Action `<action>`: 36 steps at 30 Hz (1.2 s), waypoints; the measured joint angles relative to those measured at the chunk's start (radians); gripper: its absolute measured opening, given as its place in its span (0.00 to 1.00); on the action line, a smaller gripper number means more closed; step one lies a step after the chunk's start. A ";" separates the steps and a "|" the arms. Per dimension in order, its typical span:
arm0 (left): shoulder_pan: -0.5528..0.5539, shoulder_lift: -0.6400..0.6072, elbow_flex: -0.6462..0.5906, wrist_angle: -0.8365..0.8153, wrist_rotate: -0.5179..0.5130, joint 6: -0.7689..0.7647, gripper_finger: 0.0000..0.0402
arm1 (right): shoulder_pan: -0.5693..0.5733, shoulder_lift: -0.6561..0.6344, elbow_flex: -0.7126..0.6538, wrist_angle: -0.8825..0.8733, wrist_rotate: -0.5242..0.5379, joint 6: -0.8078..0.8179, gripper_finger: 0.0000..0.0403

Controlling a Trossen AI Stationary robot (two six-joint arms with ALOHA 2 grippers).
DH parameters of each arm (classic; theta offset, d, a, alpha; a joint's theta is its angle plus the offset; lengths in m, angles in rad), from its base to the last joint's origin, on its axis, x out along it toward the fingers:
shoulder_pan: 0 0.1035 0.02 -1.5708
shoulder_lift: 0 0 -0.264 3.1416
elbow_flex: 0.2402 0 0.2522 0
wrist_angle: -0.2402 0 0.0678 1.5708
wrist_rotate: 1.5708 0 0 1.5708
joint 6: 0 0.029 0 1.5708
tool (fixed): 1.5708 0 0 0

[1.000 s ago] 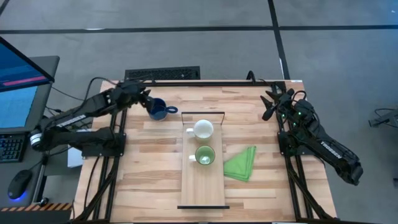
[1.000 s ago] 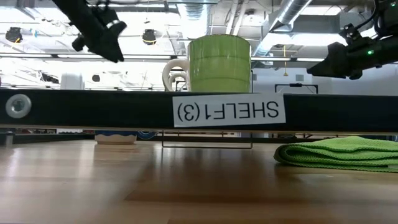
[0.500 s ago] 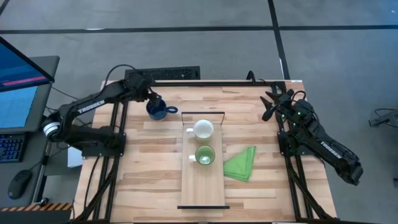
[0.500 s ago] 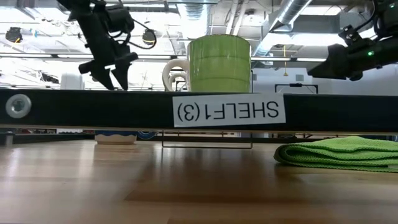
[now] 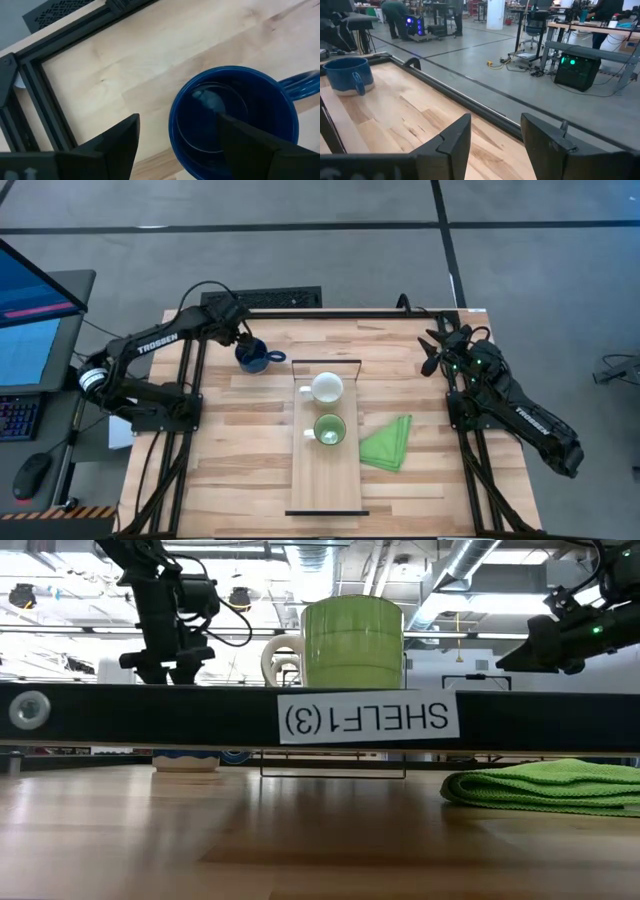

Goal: Stack small to large cups/mugs on shelf
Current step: Put the blue mug on the shelf

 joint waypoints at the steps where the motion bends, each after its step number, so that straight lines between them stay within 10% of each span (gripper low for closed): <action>1: 0.000 0.000 0.000 0.001 0.000 -0.004 0.62 | 0.000 0.000 0.000 -0.001 0.000 0.000 0.49; 16: 0.000 0.000 0.000 0.073 0.108 0.406 0.62 | 0.000 0.000 0.000 -0.011 0.000 0.000 0.48; 36: 0.009 0.105 -0.001 0.044 0.022 0.465 0.62 | 0.000 0.000 0.000 -0.012 0.000 0.001 0.49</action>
